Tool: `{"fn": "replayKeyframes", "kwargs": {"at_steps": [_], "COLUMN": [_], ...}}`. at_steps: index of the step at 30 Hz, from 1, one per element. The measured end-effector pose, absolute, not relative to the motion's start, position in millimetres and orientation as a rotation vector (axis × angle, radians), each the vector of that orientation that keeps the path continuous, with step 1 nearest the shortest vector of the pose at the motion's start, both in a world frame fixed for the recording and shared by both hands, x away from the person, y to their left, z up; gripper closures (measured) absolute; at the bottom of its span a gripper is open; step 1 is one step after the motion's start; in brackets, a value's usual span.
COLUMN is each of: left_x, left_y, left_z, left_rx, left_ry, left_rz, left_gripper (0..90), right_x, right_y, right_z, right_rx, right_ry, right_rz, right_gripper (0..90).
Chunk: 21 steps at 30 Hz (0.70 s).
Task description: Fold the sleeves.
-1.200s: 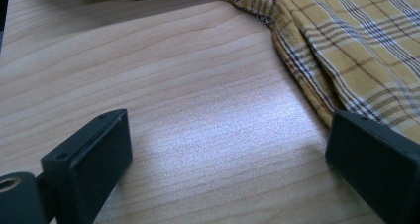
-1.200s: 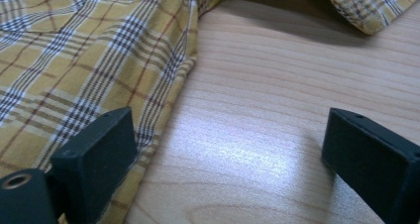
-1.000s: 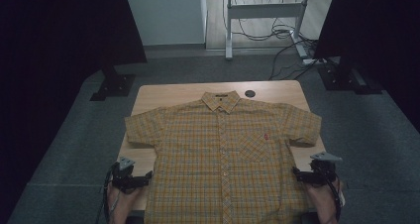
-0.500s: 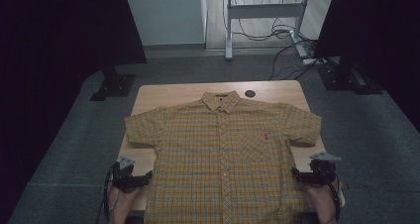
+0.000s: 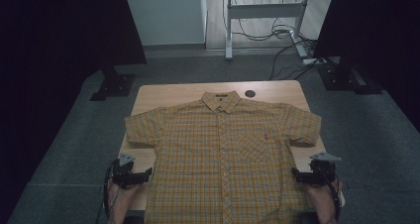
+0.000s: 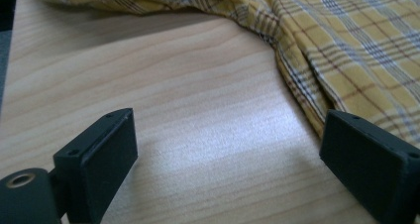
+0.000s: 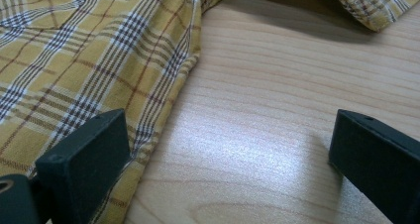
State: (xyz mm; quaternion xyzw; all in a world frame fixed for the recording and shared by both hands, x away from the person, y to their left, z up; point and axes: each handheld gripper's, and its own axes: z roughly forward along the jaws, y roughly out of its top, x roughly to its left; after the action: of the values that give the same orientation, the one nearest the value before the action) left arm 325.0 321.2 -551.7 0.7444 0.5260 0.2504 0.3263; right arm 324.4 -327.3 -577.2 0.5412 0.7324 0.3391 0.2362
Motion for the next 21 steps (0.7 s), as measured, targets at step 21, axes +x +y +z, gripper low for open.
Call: {"fn": "replayKeyframes", "kwargs": {"at_steps": [21], "left_x": [350.5], "left_y": [323.0], "left_z": [-539.3], "left_rx": [1.907], "left_ry": [1.341], "left_rz": [0.674], "left_gripper": [9.4], "right_x": [324.2], "right_y": [-327.1], "right_z": [-577.2], "right_rx": [1.48], "right_ry": [2.01], "right_rz": [0.933], "right_gripper": [2.4]}}
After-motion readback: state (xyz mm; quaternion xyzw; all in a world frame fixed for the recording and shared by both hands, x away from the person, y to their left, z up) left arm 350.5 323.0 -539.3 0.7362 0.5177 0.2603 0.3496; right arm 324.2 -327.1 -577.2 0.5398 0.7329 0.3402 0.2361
